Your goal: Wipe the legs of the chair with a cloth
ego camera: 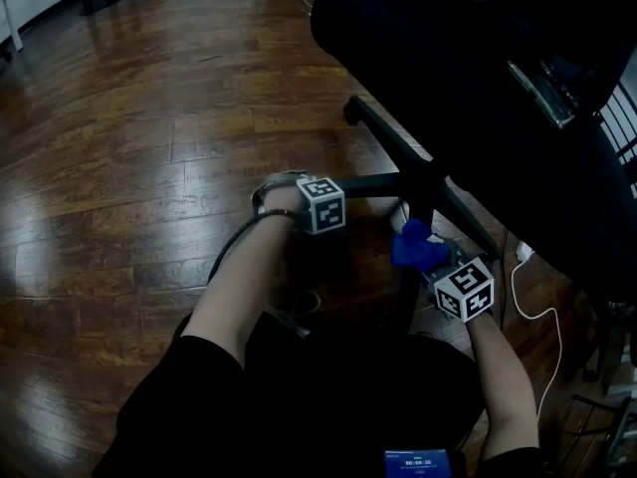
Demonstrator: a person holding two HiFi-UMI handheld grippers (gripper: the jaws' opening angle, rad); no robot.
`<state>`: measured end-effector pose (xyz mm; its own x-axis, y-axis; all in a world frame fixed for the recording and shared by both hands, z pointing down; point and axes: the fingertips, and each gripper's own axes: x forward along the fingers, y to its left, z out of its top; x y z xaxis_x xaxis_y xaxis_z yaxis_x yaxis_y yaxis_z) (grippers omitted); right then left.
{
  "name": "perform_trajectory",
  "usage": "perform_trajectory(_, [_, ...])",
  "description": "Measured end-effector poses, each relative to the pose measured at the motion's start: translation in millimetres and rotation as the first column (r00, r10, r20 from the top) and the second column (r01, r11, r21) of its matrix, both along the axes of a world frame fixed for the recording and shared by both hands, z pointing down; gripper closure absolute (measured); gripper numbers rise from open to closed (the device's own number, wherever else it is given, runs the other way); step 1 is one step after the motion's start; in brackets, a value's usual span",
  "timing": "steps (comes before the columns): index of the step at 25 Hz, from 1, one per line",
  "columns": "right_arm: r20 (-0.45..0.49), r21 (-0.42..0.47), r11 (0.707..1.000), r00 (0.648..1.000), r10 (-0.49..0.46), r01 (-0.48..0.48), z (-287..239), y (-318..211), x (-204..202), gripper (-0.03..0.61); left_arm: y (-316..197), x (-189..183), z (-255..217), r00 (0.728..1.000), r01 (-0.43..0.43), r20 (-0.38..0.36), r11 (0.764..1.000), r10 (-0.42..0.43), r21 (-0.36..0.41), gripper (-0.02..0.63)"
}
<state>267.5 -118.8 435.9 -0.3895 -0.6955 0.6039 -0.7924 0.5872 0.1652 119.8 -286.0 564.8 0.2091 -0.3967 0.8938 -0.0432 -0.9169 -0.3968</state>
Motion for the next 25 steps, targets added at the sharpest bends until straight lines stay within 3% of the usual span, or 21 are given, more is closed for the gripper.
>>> perform_trajectory(6, [0.023, -0.174, 0.971, 0.986, -0.163, 0.164, 24, 94, -26, 0.499, 0, 0, 1, 1.000, 0.005, 0.020, 1.000, -0.004, -0.005, 0.549])
perform_trajectory(11, [-0.006, -0.170, 0.962, 0.976, -0.219, 0.215, 25, 89, -23, 0.502, 0, 0, 1, 1.000, 0.011, 0.018, 1.000, -0.011, -0.006, 0.549])
perform_trajectory(17, [-0.029, 0.008, 0.999, 0.998, -0.052, 0.052, 0, -18, 5, 0.502, -1, -1, 0, 1.000, 0.014, 0.010, 1.000, -0.014, -0.001, 0.549])
perform_trajectory(21, [-0.049, 0.074, 0.994, 0.995, 0.085, -0.081, -19, -83, 27, 0.501, 1, 2, -1, 1.000, 0.014, -0.001, 1.000, -0.014, -0.002, 0.549])
perform_trajectory(25, [-0.061, 0.119, 0.986, 0.990, 0.126, -0.118, -23, -91, 28, 0.500, 0, 1, -2, 1.000, 0.013, -0.001, 1.000, -0.013, -0.002, 0.549])
